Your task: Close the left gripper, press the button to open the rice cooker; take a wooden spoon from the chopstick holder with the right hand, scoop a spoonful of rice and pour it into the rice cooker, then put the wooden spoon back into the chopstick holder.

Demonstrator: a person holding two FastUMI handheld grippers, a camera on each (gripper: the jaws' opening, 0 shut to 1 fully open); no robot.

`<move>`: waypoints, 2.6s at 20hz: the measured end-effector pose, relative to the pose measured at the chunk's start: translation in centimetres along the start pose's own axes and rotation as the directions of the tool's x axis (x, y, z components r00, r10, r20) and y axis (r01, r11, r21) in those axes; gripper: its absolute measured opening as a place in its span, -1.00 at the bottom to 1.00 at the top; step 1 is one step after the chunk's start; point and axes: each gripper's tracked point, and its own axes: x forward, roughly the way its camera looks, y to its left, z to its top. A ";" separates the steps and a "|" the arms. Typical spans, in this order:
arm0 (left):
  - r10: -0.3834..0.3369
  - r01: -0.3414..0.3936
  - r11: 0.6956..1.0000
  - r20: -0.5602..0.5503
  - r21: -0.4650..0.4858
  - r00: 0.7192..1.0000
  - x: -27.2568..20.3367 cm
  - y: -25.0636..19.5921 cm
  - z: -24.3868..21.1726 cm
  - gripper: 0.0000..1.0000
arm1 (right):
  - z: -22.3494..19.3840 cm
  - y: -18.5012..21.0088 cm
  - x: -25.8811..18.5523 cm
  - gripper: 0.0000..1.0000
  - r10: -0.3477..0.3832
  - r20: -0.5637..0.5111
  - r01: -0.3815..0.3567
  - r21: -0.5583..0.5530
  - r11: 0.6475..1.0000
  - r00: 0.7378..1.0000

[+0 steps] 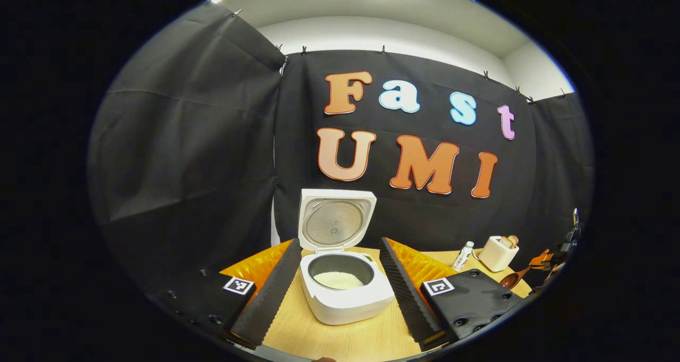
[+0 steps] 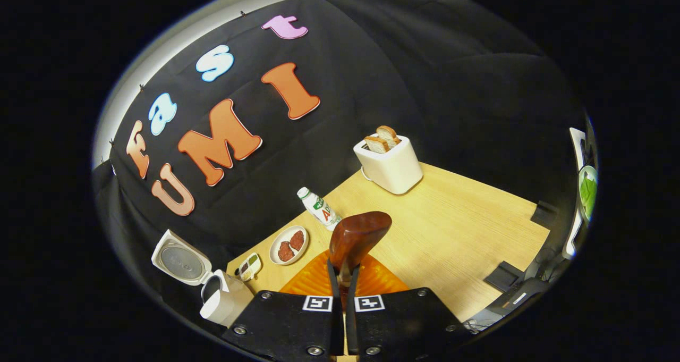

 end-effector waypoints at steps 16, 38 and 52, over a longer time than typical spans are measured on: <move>0.041 -0.039 0.999 -0.061 0.034 0.997 0.1 -0.4 -1.9 1.00 | -8.0 -2.9 5.9 -0.82 -0.075 -0.115 0.073 -0.023 0.997 0.991; 0.074 -0.075 0.996 0.010 0.040 0.997 10.2 -1.4 6.8 1.00 | 6.2 1.5 -6.8 0.89 -0.048 0.231 0.135 -0.377 0.916 0.972; 0.105 -0.104 0.994 -0.092 0.015 0.990 31.4 -0.3 13.4 0.99 | 12.9 8.6 -14.9 1.00 0.101 0.373 0.138 -0.562 0.815 0.922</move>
